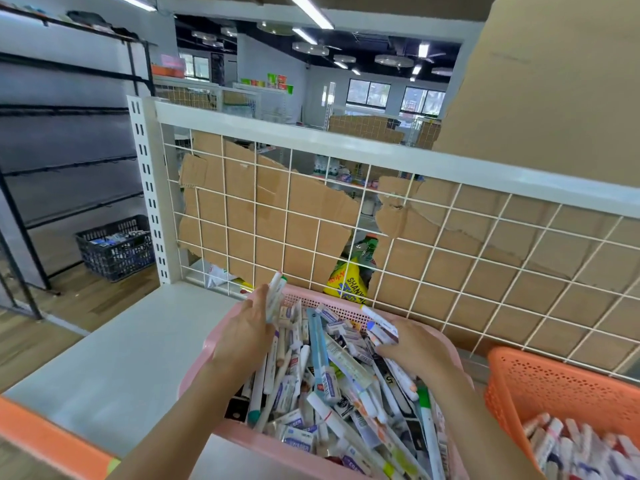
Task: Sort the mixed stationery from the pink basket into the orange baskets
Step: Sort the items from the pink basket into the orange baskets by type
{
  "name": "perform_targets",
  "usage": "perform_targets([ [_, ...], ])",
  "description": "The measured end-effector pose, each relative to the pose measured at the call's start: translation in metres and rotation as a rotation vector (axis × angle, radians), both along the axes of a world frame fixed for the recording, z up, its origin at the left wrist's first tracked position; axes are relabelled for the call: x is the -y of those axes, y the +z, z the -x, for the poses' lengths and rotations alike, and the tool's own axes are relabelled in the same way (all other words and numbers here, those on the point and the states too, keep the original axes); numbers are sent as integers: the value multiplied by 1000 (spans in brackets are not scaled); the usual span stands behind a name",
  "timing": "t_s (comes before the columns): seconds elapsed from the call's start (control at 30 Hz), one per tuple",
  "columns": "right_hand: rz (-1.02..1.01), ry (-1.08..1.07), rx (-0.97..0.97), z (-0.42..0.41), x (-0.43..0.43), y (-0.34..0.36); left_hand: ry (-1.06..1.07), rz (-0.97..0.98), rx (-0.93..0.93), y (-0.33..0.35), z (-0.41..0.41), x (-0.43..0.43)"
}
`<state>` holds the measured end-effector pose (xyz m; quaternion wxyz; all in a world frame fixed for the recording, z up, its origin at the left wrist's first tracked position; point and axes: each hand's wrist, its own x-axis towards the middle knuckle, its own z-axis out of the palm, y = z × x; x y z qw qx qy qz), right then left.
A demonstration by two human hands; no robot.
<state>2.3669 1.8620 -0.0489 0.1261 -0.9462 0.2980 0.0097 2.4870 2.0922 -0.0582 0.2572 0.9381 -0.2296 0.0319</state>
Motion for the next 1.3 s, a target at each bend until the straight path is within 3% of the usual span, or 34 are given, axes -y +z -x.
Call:
perform_targets([
  [0.3, 204, 122, 2, -10, -7, 2, -22, 64, 21, 1, 2, -3],
  [0.53, 129, 136, -87, -13, -2, 1, -56, 188, 29, 4, 6, -4],
  [1.0, -398, 54, 663, -8, -26, 39, -179, 446, 52, 27, 14, -11],
  [1.17, -350, -103, 737, 30, -12, 39, -199, 478, 45, 26, 23, -11],
  [1.3, -179, -227, 767, 77, -1, 39, -222, 458, 61, 28, 38, -10],
])
